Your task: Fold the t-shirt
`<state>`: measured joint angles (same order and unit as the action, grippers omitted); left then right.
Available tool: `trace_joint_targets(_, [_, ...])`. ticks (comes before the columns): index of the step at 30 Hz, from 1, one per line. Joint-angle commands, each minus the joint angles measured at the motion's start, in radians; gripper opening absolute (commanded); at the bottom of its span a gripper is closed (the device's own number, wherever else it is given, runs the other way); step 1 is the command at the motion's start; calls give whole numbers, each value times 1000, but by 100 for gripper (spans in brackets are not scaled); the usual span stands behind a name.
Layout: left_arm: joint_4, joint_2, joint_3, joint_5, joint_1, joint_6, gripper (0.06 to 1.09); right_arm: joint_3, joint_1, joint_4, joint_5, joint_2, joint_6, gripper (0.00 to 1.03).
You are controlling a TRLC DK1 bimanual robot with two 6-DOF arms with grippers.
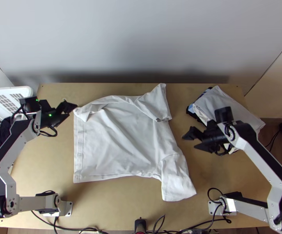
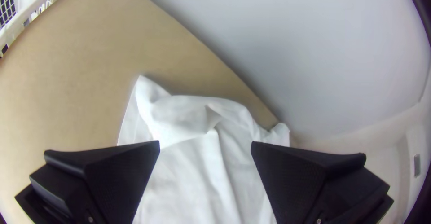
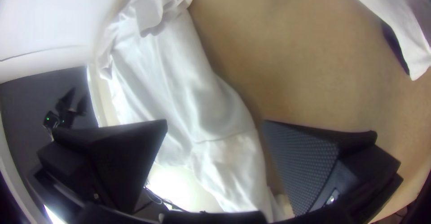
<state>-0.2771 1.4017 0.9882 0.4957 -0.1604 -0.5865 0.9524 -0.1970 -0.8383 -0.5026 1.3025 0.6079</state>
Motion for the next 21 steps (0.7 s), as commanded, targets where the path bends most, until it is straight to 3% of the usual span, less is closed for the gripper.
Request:
trace_joint_targets(1, [-166,-113,-46,-32,38,163,104,-110,-2,5,-8,-74,-5,98])
trace_joint_targets(9, [-393,-336,-138,-55,45,317,104,-210,-16,73,-28,-75,-5,97])
trace_joint_targets(15, [-412,-435,-192,-82,58,318,104,-270,-50,243,-33,-12,0,90])
trace_joint_targets(21, [-444,-487,-192,-83,64,321,104,-273,-81,289,-62,52,0,87])
